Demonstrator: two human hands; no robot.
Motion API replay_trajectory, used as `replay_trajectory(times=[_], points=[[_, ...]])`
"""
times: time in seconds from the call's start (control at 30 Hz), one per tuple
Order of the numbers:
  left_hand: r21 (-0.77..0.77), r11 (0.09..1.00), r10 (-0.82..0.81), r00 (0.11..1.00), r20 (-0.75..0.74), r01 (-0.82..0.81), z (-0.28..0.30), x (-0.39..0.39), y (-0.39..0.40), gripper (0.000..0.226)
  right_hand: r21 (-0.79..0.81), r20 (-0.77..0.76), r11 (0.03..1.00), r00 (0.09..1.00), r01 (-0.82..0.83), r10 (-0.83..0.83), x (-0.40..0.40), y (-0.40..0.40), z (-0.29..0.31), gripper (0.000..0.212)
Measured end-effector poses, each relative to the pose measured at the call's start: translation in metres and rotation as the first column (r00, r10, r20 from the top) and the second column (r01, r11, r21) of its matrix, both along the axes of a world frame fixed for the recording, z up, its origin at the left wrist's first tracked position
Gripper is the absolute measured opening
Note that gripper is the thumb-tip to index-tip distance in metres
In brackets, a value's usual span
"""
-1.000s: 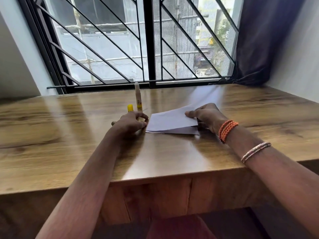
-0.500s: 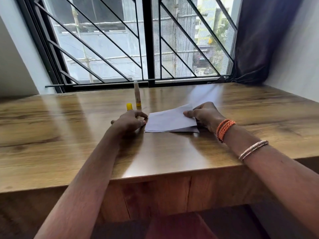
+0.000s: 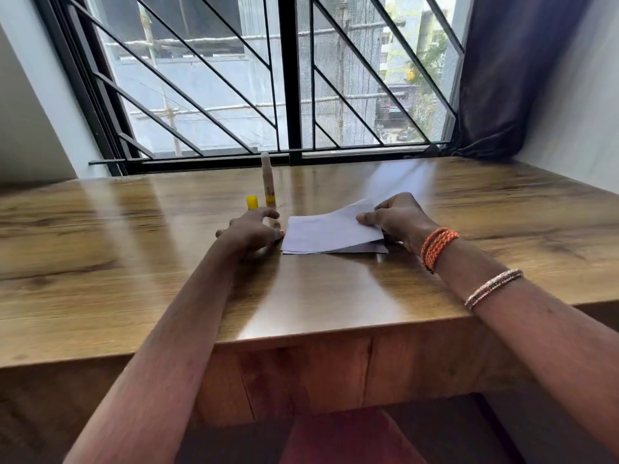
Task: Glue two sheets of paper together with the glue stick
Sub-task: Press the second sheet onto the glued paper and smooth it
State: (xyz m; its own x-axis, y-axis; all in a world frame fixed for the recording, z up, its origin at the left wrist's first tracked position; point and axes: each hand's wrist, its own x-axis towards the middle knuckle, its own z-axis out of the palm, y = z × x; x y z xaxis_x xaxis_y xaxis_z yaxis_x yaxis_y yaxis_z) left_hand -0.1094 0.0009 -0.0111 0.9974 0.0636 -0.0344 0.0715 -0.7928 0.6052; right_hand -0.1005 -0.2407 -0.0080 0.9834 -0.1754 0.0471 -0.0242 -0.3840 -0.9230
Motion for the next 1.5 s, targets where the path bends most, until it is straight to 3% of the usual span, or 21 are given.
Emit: replay_trajectory(times=[0.17,0.3,0.67,1.07,1.2,1.5], points=[[-0.043,0.999,0.006,0.999,0.036,-0.005,0.001,-0.002,0.0,0.051,-0.029,0.021,1.0,1.0,-0.003,0.004,0.0,0.0,-0.001,0.02],[-0.122,0.989,-0.082,0.996,0.043,0.087,0.004,-0.006,-0.003,0.035,-0.047,0.017,0.999,1.0,-0.005,0.005,-0.002,0.001,0.0,0.021],[-0.071,0.948,-0.318,0.933,-0.17,0.311,0.013,-0.018,0.004,0.065,-0.065,0.001,0.998,1.0,0.009,-0.009,-0.002,0.001,-0.001,0.029],[-0.124,0.93,-0.366,0.907,-0.21,0.347,0.018,-0.021,0.005,0.081,-0.055,0.012,0.996,0.997,0.076,-0.075,0.003,0.0,-0.004,0.027],[-0.164,0.931,-0.353,0.918,-0.179,0.326,0.018,-0.023,0.006,0.085,0.0,-0.003,0.997,0.997,0.08,-0.08,0.004,-0.001,-0.004,0.016],[-0.253,0.918,-0.346,0.928,-0.138,0.304,0.021,-0.03,0.011,0.08,0.142,-0.056,0.99,0.998,0.013,-0.005,-0.002,0.004,0.001,0.015]])
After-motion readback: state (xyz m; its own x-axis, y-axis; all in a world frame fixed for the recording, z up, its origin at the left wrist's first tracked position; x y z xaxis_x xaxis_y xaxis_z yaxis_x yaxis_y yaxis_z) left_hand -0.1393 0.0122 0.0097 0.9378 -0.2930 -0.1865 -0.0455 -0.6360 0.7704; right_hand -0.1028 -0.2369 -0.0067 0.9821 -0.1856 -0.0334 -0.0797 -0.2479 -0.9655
